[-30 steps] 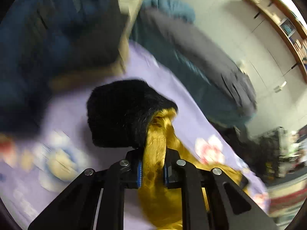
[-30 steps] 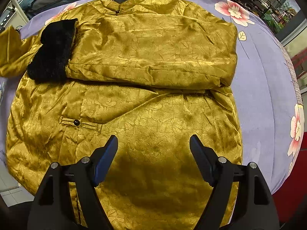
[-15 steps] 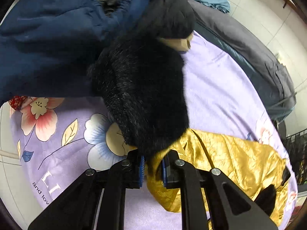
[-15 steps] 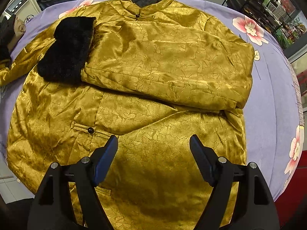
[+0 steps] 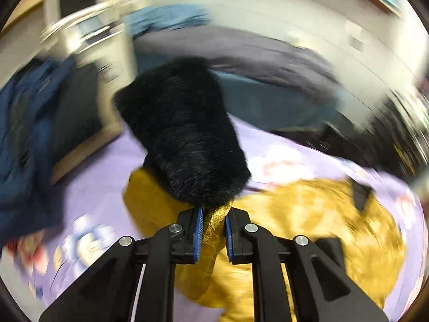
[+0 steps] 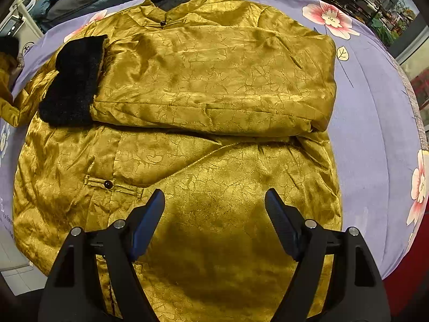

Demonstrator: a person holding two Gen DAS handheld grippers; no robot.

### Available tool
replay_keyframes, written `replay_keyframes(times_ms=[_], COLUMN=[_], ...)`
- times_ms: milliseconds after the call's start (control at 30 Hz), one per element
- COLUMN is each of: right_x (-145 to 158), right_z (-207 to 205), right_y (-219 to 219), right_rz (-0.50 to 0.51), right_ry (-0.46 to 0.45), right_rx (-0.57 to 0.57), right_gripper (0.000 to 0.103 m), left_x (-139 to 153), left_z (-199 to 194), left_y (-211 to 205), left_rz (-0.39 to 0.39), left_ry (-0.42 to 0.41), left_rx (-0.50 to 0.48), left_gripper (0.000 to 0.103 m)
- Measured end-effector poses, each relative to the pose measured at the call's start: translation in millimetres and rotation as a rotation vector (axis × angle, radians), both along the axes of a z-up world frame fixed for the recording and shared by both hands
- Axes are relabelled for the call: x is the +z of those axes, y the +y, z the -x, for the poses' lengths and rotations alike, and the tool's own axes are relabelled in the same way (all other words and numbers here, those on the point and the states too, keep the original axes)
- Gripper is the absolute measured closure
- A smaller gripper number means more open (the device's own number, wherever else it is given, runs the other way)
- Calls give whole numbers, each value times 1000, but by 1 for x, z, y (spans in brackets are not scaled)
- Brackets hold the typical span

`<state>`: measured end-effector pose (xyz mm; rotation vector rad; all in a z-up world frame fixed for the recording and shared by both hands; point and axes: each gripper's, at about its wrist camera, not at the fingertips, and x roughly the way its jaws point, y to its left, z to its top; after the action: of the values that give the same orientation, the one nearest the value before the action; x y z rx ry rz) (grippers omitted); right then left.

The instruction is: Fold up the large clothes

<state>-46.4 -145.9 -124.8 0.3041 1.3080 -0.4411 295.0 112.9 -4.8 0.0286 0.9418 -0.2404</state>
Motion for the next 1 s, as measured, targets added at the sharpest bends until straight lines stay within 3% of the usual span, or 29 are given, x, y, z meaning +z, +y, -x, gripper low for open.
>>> replay_keyframes(times_ms=[100,200,333,400,533,600,800,900,1000], right_x=[3,6,4,3,-1,-3,-2,-1,0], right_z=[0,2,9,13,18,18,11,8,8], right_y=[-1,-6,-13,-15,-21,-23,-29,-31,-33], right_rz=[2,2,-7,-10,-24,-31,-49,-47,-50], right_ry=[-7,-12,-3,-3,0,0,-12,-16,-20], right_rx=[-5,-18,-47,-59,-75,-80,-95,-93,-97], right_gripper=[26,26,26,26,26,26,26,26,26], left_x=[-10,-44,-96,-109,-110,-103,-69,-55,-55], left_z=[46,80,124,146,160,171,182,204,220], left_y=[-62,-129,-189,-203,-200,-197,-180,-183,-189], left_rz=[22,34,-114,-179,-219,-226,-229,-277,-280], left_ry=[16,111,181,190,167,139,53,-35,-37], left_rx=[-195,-344,-468,-484,-539,-568,-613,-676,-752], left_gripper=[90,90,88,79,37,28,13,10,9])
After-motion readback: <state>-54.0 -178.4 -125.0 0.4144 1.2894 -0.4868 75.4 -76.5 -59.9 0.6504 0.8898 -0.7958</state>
